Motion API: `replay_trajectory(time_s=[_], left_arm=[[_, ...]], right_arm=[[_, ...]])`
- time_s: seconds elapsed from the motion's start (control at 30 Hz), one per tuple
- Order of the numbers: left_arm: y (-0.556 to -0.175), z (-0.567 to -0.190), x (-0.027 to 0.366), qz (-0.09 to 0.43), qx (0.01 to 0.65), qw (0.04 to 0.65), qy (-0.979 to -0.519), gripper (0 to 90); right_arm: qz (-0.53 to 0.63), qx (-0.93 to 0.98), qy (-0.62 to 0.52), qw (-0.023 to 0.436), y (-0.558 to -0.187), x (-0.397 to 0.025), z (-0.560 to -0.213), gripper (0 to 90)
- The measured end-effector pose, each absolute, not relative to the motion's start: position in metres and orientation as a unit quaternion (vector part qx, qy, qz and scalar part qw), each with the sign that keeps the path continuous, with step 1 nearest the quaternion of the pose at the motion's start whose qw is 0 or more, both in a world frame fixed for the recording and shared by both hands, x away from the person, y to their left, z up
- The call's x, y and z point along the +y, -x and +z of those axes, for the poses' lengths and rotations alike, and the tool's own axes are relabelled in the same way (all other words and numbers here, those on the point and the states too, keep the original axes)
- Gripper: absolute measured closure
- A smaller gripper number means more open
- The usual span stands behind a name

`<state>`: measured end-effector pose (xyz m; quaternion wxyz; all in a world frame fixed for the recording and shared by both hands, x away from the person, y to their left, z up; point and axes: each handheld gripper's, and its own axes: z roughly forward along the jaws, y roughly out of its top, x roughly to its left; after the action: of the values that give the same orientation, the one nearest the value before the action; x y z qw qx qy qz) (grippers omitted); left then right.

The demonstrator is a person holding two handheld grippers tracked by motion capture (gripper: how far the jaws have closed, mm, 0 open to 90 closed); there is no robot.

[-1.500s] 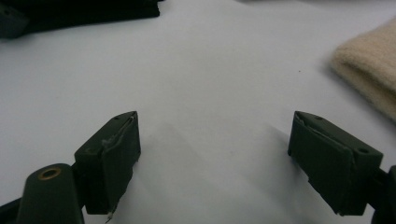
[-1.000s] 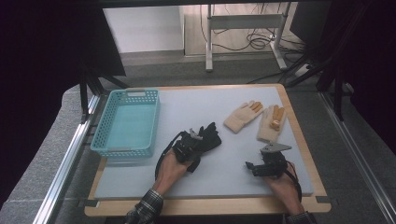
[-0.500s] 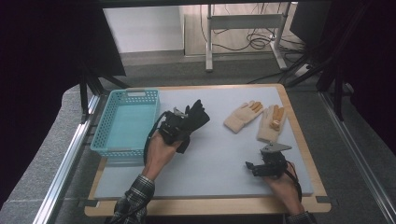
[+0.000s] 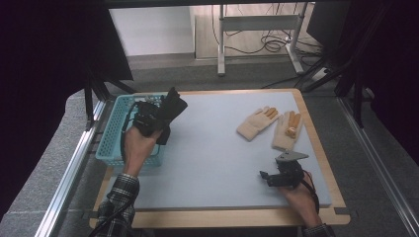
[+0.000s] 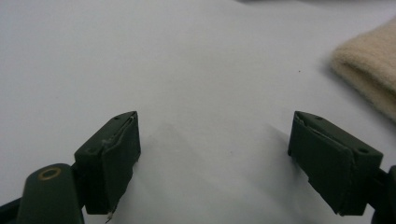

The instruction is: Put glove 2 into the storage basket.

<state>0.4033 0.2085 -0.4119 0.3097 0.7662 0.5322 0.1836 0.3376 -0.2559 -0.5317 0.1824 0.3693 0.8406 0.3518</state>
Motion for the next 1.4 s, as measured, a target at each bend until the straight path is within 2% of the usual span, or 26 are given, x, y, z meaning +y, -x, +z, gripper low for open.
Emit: replay_trajectory(time_s=[0.2,0.47,0.8,0.97,1.03,1.07,1.13,1.2,1.33,1.4], left_arm=[[-0.409,-0.412,0.246,0.189,0.571,0.291,-0.744,64.6],[-0.425,-0.431,0.290,0.177,0.624,0.243,-0.721,63.8],[-0.452,-0.478,0.319,0.146,0.682,0.147,-0.702,62.2],[-0.462,-0.492,0.322,0.140,0.686,0.110,-0.705,58.8],[-0.465,-0.496,0.320,0.146,0.683,0.097,-0.709,52.9],[-0.466,-0.499,0.318,0.149,0.681,0.089,-0.711,46.8],[-0.468,-0.503,0.315,0.163,0.674,0.066,-0.718,29.0],[-0.468,-0.506,0.313,0.158,0.670,0.052,-0.724,17.9],[-0.463,-0.499,0.316,0.135,0.670,0.083,-0.725,6.3],[-0.459,-0.493,0.318,0.134,0.670,0.104,-0.723,3.8]], right_arm=[[0.352,0.840,-0.370,0.182,-0.337,-0.256,-0.532,16.2],[0.352,0.840,-0.370,0.182,-0.337,-0.256,-0.532,16.2],[0.353,0.840,-0.370,0.182,-0.337,-0.256,-0.532,16.2],[0.353,0.840,-0.371,0.182,-0.337,-0.256,-0.532,16.2],[0.353,0.840,-0.371,0.181,-0.337,-0.256,-0.532,16.2],[0.353,0.840,-0.371,0.182,-0.337,-0.256,-0.532,16.2],[0.353,0.839,-0.371,0.181,-0.337,-0.256,-0.532,16.2],[0.353,0.839,-0.371,0.181,-0.337,-0.256,-0.532,16.2],[0.353,0.839,-0.372,0.181,-0.337,-0.256,-0.532,16.2],[0.353,0.839,-0.371,0.181,-0.337,-0.256,-0.532,16.2]])
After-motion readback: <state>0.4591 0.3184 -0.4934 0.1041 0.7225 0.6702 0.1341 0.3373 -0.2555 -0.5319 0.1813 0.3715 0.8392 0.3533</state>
